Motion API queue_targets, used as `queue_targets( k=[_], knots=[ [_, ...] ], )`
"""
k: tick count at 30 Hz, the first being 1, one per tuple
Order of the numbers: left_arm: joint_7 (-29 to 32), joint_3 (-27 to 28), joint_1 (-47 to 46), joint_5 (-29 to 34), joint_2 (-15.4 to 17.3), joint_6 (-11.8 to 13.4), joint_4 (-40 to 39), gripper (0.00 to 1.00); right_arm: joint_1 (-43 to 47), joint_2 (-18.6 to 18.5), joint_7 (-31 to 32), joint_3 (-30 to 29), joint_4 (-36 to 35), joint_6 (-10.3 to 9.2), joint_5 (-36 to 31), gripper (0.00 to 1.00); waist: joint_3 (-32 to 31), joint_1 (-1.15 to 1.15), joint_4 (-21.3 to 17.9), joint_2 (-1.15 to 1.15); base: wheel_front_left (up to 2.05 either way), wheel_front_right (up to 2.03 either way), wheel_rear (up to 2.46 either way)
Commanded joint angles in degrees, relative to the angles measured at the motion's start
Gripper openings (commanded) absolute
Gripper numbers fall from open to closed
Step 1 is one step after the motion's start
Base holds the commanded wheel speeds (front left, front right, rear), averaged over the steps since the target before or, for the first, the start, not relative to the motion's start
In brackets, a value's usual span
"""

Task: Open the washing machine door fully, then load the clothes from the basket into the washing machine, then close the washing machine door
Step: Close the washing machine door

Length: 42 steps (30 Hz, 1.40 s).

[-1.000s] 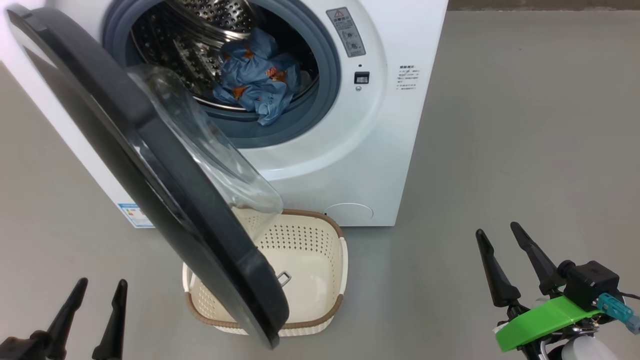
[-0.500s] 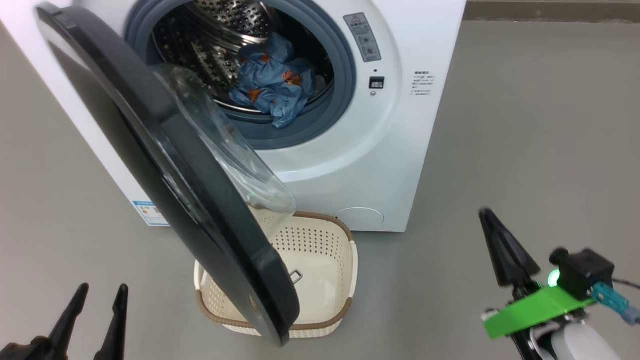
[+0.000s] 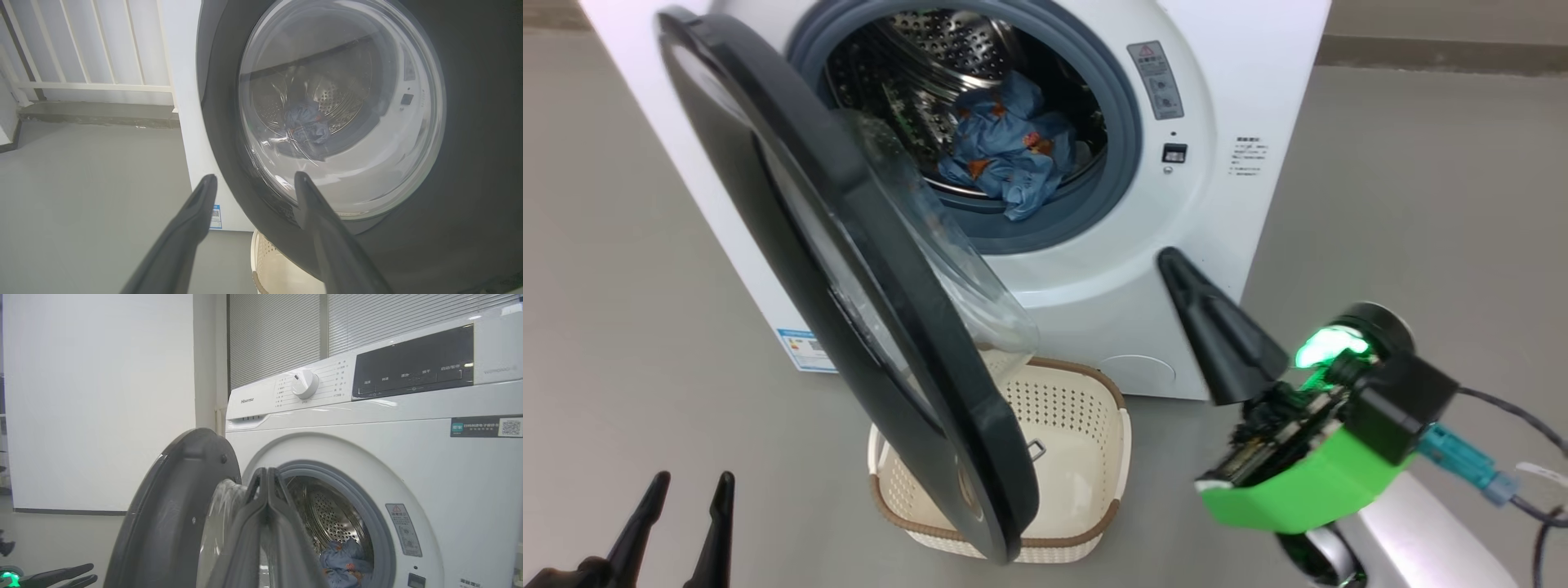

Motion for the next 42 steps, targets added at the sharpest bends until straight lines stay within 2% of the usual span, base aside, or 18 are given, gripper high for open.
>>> queue_targets(
  k=[1, 10, 20, 32, 42],
  knots=[
    [-0.4, 2.3, -0.9, 0.6, 1.2, 0.0, -1.5, 1.0, -2.1, 0.7, -0.4, 2.3, -2.3, 0.25, 0.4, 0.0, -0.5, 0.0, 0.8, 0.0, 0.0, 0.0, 0.0],
    [-0.4, 2.4, -0.7, 0.6, 0.4, 0.0, -1.4, 1.0, -4.6, 3.0, -0.4, 15.5, -4.5, 0.25, 2.8, 0.0, -0.4, 0.0, 2.6, 0.0, 0.0, 0.0, 0.0],
    [-0.4, 2.5, -1.0, 0.6, -0.3, 0.0, -1.3, 1.0, -5.0, 4.2, -0.4, 26.2, 0.7, 0.25, 6.1, 0.0, 0.4, 0.0, 3.6, 0.0, 0.0, 0.0, 0.0],
    [-0.4, 2.2, -1.8, 0.5, -1.1, 0.0, -1.1, 1.0, -4.6, 4.1, -0.4, 30.8, 9.2, 0.25, 8.8, 0.0, 1.8, 0.0, 4.1, 0.0, 0.0, 0.0, 0.0],
    [-0.4, 1.9, -2.1, 0.3, -1.2, 0.0, -1.0, 1.0, -4.4, 4.4, -0.4, 30.5, 13.4, 0.25, 9.7, 0.0, 2.3, 0.0, 4.1, 0.0, 0.0, 0.0, 0.0]
  ],
)
